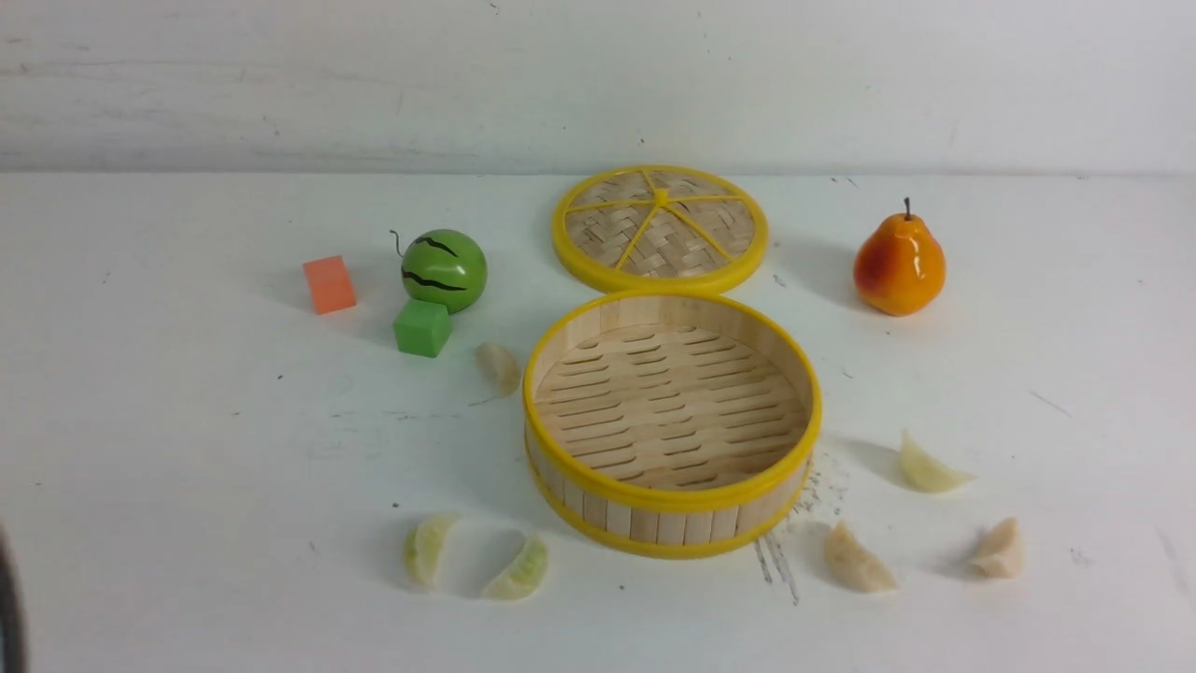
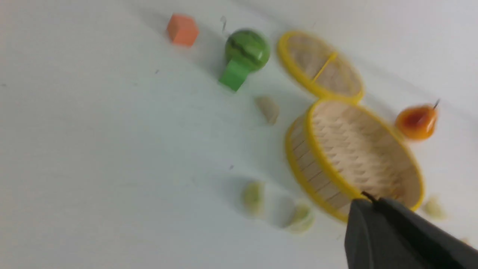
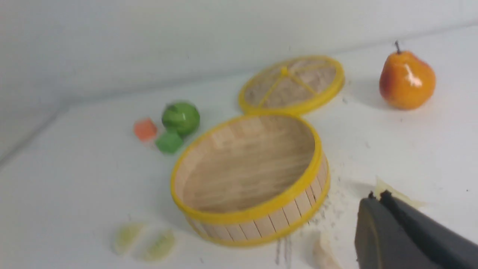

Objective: Put the dumplings into the steamer on the white table.
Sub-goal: 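Reach for and grasp a dumpling on the table with the left gripper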

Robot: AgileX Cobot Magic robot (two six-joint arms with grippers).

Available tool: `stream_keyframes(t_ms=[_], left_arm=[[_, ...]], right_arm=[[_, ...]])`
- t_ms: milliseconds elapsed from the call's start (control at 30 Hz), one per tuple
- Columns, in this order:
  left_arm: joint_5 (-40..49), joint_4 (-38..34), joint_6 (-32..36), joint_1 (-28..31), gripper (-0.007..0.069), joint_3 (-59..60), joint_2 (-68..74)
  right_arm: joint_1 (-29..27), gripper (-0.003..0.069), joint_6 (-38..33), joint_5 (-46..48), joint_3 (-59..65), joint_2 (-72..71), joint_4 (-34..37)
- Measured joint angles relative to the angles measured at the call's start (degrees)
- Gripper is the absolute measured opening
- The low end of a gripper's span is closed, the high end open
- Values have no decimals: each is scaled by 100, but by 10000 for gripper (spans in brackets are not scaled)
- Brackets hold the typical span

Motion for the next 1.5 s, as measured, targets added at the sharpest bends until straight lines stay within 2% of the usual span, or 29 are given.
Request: stream_keyframes(t_ms=[100, 200, 300, 500, 667, 733, 833, 967, 1033, 1167, 1500], left_arm=[[1067, 326, 491, 0, -14, -797, 1124], [1613, 394, 688, 0, -14, -1336, 1912], [1766, 363, 734, -110, -14, -1874, 2847], [1839, 462, 757, -827, 15, -2895, 4492], [1706, 613, 557, -1335, 203, -4043, 6073], [1680, 613, 360, -1380, 326, -4616, 6658], [1680, 619, 113, -1379, 461, -5285, 7365], [1650, 643, -54, -1379, 583, -6096, 8270], [1555, 636, -92, -1379, 597, -6425, 8641], [1249, 660, -316, -1379, 576, -6714, 9186], [-20, 860, -670, -1605, 559, -6793, 10060]], right_arm=[[5, -20, -563, 770, -655, 1105, -341], [118, -19, -697, 1132, -1022, 1730, -453], [410, -17, -727, 1272, -1279, 2209, -506], [909, -13, -738, 1316, -1397, 2422, -798], [963, -8, -744, 1316, -1402, 2422, -913], [963, -5, -744, 1318, -1408, 2422, -931], [963, -3, -749, 1354, -1408, 2422, -949], [963, -1, -749, 1431, -1408, 2422, -953], [963, 0, -749, 1443, -1408, 2422, -953], [963, 3, -750, 1443, -1408, 2422, -953], [963, 10, -755, 1455, -1408, 2422, -1220]])
